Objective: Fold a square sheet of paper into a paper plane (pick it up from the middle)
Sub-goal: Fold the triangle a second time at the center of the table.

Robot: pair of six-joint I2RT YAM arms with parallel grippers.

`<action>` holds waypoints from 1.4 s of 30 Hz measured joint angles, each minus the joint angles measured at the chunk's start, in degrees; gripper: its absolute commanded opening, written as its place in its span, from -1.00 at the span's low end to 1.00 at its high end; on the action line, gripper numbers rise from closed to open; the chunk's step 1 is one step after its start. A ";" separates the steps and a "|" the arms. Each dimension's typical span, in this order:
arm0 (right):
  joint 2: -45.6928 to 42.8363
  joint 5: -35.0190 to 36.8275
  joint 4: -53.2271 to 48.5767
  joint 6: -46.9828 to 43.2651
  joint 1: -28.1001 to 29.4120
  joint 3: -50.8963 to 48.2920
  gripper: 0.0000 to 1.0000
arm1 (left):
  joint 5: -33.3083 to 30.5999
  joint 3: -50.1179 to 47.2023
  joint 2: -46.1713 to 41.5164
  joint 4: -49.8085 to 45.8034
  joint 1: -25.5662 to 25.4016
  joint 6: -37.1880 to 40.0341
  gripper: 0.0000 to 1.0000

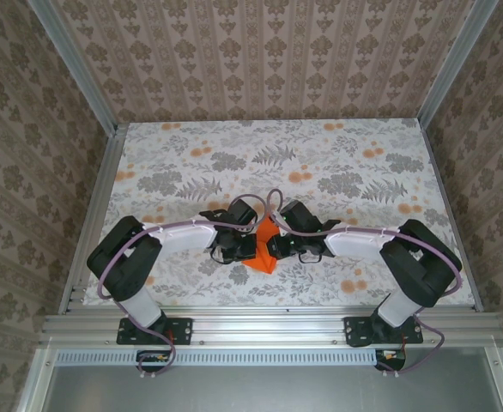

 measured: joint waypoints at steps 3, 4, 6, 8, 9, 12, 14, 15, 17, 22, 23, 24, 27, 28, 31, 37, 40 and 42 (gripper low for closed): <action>0.11 0.57 -0.85 -0.85 0.00 0.17 -0.79 | 0.00 0.00 0.00 -0.02 0.00 0.00 -0.98; 0.11 0.83 -0.85 -1.03 0.00 0.17 -0.79 | 0.00 0.02 0.00 -0.02 -0.02 0.00 -0.98; 0.24 1.09 -0.83 -1.22 0.00 0.17 -0.79 | -0.11 0.07 0.00 -0.13 -0.13 0.02 -0.97; 0.72 1.51 -0.81 -1.25 0.00 0.24 -0.79 | -0.42 0.13 0.00 -0.22 -0.33 0.13 -0.97; 0.94 1.75 -0.81 -1.27 0.00 0.24 -0.79 | -0.44 0.20 0.00 -0.24 -0.33 0.15 -0.97; 1.75 2.38 -0.81 -1.27 0.00 0.24 -0.79 | -0.44 0.22 0.02 -0.33 -0.35 0.15 -0.98; 2.12 2.75 -0.79 -1.27 0.00 0.24 -0.79 | -0.46 0.24 0.02 -0.35 -0.37 0.17 -0.97; 2.25 2.82 -0.81 -1.27 0.00 0.24 -0.79 | -0.50 0.31 0.02 -0.39 -0.39 0.17 -0.98; 2.47 2.99 -0.81 -1.27 0.00 0.33 -0.79 | -0.63 0.39 0.13 -0.46 -0.44 0.17 -0.97; 2.49 3.45 -0.81 -1.27 0.00 0.33 -0.79 | -0.66 0.44 0.15 -0.57 -0.44 0.15 -0.97; 2.49 3.63 -0.81 -1.27 0.00 0.33 -0.79 | -0.66 0.44 0.17 -0.57 -0.44 0.15 -0.97; 2.51 3.87 -0.81 -1.27 0.00 0.33 -0.79 | -0.63 0.44 0.17 -0.57 -0.44 0.17 -0.98; 2.64 4.39 -0.83 -1.25 0.00 0.33 -0.79 | -0.66 0.52 0.22 -0.63 -0.44 0.17 -0.97; 2.62 4.48 -0.81 -1.25 0.00 0.33 -0.79 | -0.66 0.55 0.22 -0.66 -0.44 0.17 -0.98; 2.62 4.50 -0.83 -1.22 0.00 0.33 -0.79 | -0.66 0.63 0.24 -0.81 -0.44 0.17 -0.97; 2.62 4.52 -0.83 -1.18 0.02 0.33 -0.79 | -0.83 0.66 0.24 -0.83 -0.61 0.17 -0.97; 2.62 4.52 -0.83 -0.98 0.02 0.33 -0.79 | -0.92 0.66 0.24 -0.83 -0.66 0.17 -0.97; 2.56 4.52 -0.83 -0.92 0.02 0.31 -0.79 | -1.01 0.66 0.24 -0.83 -0.66 0.17 -0.97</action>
